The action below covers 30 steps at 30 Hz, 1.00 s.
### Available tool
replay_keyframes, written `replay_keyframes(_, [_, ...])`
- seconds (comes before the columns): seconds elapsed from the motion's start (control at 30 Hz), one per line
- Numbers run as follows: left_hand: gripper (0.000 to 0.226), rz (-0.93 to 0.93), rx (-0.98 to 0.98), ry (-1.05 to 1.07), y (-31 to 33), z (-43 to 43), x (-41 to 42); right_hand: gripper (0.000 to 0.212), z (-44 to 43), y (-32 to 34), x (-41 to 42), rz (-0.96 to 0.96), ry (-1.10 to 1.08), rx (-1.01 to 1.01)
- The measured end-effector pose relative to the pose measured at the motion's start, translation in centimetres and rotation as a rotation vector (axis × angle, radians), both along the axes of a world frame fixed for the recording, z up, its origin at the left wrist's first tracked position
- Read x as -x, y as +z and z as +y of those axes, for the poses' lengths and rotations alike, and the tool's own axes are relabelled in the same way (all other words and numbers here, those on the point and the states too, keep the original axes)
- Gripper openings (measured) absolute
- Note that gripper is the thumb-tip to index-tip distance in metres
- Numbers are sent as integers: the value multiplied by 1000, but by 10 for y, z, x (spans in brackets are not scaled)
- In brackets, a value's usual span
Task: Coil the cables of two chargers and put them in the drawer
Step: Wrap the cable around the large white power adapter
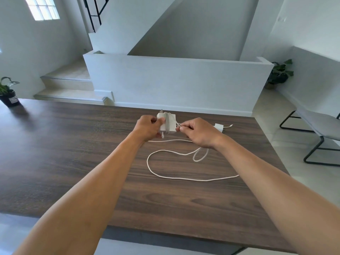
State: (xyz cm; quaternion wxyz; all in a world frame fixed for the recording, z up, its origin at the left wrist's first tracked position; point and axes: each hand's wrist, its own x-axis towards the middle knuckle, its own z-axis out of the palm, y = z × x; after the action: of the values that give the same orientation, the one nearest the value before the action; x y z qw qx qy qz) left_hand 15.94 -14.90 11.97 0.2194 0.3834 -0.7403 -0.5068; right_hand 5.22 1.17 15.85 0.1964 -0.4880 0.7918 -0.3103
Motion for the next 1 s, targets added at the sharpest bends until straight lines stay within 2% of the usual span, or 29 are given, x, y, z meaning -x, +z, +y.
replay_keyframes(0.17, [30,85,-54,25,13,0,11,29,-1,0,-3,71,-48,80])
replay_keyframes(0.33, [28,279,-314,54,17,-3,18,29,11,-25,-13,85,-16,63])
replay_keyframes(0.57, [23,328,-296,3,33,-11,18,29,22,-53,-4,-16,-79,74])
replay_keyframes(0.77, [23,381,-328,4,35,-2,29,24,17,-44,-14,107,63,193])
replay_keyframes(1.0, [21,366,-343,-70,29,4,26,29,24,-57,-1,81,-39,72])
